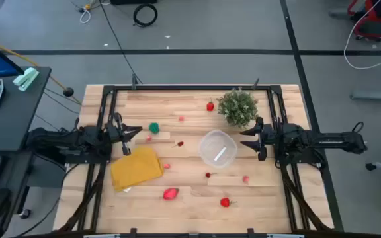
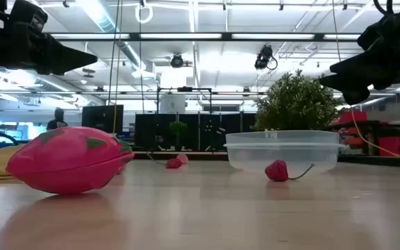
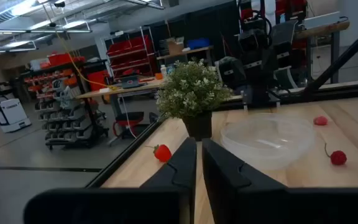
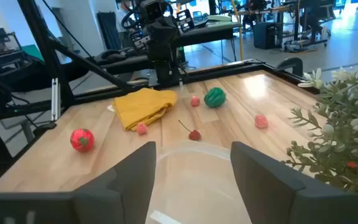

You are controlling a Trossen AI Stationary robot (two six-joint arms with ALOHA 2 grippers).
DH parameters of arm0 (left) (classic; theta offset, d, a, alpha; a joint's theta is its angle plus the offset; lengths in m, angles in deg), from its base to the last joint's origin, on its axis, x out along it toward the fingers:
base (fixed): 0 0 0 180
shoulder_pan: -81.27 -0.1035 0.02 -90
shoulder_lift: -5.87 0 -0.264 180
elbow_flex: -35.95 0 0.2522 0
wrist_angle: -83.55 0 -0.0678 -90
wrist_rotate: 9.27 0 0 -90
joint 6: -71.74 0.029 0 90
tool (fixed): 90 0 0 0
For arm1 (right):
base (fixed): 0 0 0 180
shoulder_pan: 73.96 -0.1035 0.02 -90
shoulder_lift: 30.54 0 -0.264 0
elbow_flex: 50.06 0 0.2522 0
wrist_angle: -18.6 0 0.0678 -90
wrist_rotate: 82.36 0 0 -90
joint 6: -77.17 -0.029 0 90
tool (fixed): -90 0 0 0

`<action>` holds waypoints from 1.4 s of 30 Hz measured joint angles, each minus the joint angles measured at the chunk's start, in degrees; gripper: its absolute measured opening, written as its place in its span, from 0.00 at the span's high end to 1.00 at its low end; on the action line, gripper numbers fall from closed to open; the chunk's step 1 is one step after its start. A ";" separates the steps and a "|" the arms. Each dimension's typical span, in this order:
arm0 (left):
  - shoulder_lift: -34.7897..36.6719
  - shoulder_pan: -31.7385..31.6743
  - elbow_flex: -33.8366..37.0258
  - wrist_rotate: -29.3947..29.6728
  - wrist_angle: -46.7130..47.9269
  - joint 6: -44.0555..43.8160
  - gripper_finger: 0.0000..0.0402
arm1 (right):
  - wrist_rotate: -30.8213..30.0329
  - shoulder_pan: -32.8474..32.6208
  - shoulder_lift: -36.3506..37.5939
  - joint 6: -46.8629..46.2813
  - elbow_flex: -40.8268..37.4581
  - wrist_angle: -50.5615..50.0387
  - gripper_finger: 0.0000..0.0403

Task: Pick and placing Produce into tupperware

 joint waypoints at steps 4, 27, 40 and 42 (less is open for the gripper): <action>0.01 -0.01 0.00 0.00 0.01 -0.02 0.94 | 0.00 0.00 0.01 0.00 0.00 -0.01 0.46; 0.02 0.00 0.02 0.00 0.02 -0.02 0.94 | 0.00 -0.01 0.01 0.00 -0.02 -0.02 0.46; 0.01 -0.01 0.02 0.00 0.02 -0.02 0.92 | 0.00 -0.01 0.02 0.00 -0.01 -0.01 0.46; 0.00 0.00 0.01 0.00 0.02 -0.02 0.92 | 0.00 -0.02 0.02 0.00 0.00 0.00 0.46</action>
